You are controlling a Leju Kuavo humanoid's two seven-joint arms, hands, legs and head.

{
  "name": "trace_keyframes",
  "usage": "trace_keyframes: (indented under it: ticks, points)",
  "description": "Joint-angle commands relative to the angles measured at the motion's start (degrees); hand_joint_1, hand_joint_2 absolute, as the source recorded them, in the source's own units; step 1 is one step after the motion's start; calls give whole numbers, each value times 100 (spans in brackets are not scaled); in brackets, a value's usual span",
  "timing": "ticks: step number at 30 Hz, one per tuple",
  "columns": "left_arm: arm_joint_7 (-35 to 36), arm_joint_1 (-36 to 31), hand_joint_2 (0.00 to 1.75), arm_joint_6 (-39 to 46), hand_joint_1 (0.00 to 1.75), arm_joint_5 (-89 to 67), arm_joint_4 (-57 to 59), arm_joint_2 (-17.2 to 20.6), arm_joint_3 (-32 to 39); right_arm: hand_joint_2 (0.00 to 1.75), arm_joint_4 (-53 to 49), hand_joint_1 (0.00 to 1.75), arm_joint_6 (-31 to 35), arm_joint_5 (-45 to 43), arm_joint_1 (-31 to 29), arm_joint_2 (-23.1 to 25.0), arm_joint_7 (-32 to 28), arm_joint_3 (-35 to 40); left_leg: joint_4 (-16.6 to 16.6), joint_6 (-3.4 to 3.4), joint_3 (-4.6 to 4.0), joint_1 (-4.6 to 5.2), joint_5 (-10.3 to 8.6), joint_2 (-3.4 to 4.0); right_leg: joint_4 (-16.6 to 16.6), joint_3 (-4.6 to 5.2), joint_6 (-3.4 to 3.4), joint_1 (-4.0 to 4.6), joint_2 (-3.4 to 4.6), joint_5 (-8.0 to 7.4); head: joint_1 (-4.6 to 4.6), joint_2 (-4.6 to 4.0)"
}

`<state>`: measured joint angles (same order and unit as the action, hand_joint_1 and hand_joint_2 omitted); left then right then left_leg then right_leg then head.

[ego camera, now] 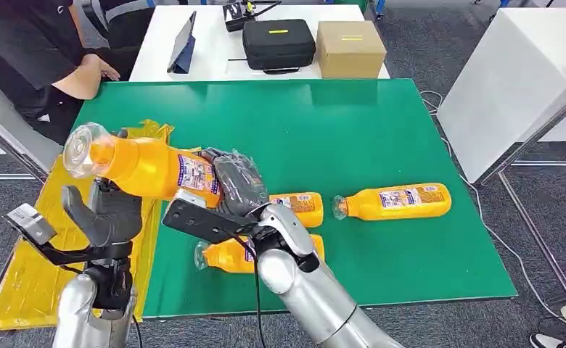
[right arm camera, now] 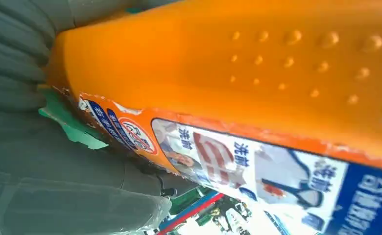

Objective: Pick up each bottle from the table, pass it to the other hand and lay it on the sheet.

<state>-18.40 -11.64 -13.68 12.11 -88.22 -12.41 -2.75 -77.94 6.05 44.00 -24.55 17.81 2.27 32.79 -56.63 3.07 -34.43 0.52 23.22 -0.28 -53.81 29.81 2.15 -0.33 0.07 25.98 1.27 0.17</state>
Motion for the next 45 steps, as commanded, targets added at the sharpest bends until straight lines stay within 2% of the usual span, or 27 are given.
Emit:
trace_keyframes:
  ticks: [1,5,10,11,16,18,26,32,33,35,38,44,45]
  points:
    - [28,-548,0,117,0,-71,603,95,-231,175,1000,168,23,24,-575,40,180,-291,-3,-20,18,-5,5,-9,-1,-22,-7,4,-12,8,0,2]
    - [35,-529,0,177,0,-69,588,124,-297,175,1434,171,111,26,-740,97,175,-621,1,-21,27,-4,6,-3,1,-31,-6,3,-5,7,-2,0]
    - [-57,-491,0,255,0,-209,687,153,-440,175,1456,166,102,63,-822,109,154,-851,3,-13,16,-1,2,-5,3,-20,-3,1,-6,4,0,0]
    - [-62,-490,175,261,0,-247,695,156,-479,175,1467,173,105,66,-844,113,161,-879,2,-17,23,-1,6,-3,1,-27,-4,1,-5,8,0,0]
    - [-151,-492,175,383,0,-409,832,177,-839,175,1783,173,72,24,-1121,219,152,-995,1,-15,12,-1,2,-5,1,-18,-3,1,-6,4,0,0]
    - [-175,-532,175,468,0,-399,935,180,-916,175,1824,168,123,-169,-1210,219,128,-803,1,-13,7,1,1,1,-1,-9,-3,0,-1,2,-2,0]
    - [-202,-558,175,556,0,-381,969,214,-910,175,1752,168,156,-286,-1216,219,161,-647,-1,-23,24,-3,9,0,-2,-27,-7,2,-2,10,0,0]
    - [-164,-675,175,1026,0,-491,1068,291,-683,175,1209,161,-24,-787,-1265,219,239,171,-9,-24,15,-2,13,12,-13,-15,-8,2,10,12,0,0]
    - [-188,-654,175,1052,0,-549,1073,293,-717,175,1236,155,-3,-853,-1298,219,303,279,-8,-23,13,-3,12,18,-11,-11,-7,3,16,8,0,0]
    - [-248,-547,175,1105,0,-709,1034,273,-847,175,1451,159,107,-995,-1402,219,414,436,-4,-22,14,-3,10,14,-8,-14,-7,2,11,7,-2,2]
    - [-336,-290,175,1206,0,-821,971,278,-959,175,1736,154,213,-1123,-1424,219,320,606,1,-22,26,-2,11,9,-1,-27,-7,2,7,9,-2,2]
    - [-411,-115,175,1286,0,-881,917,285,-786,175,1861,141,328,-1566,-1426,219,322,1355,7,-18,22,-2,8,16,5,-22,-5,1,15,4,0,2]
    - [-411,-86,175,1287,0,-885,886,289,-770,175,1877,147,361,-1594,-1430,219,335,1418,6,-13,13,-2,5,14,4,-14,-4,1,13,1,0,0]
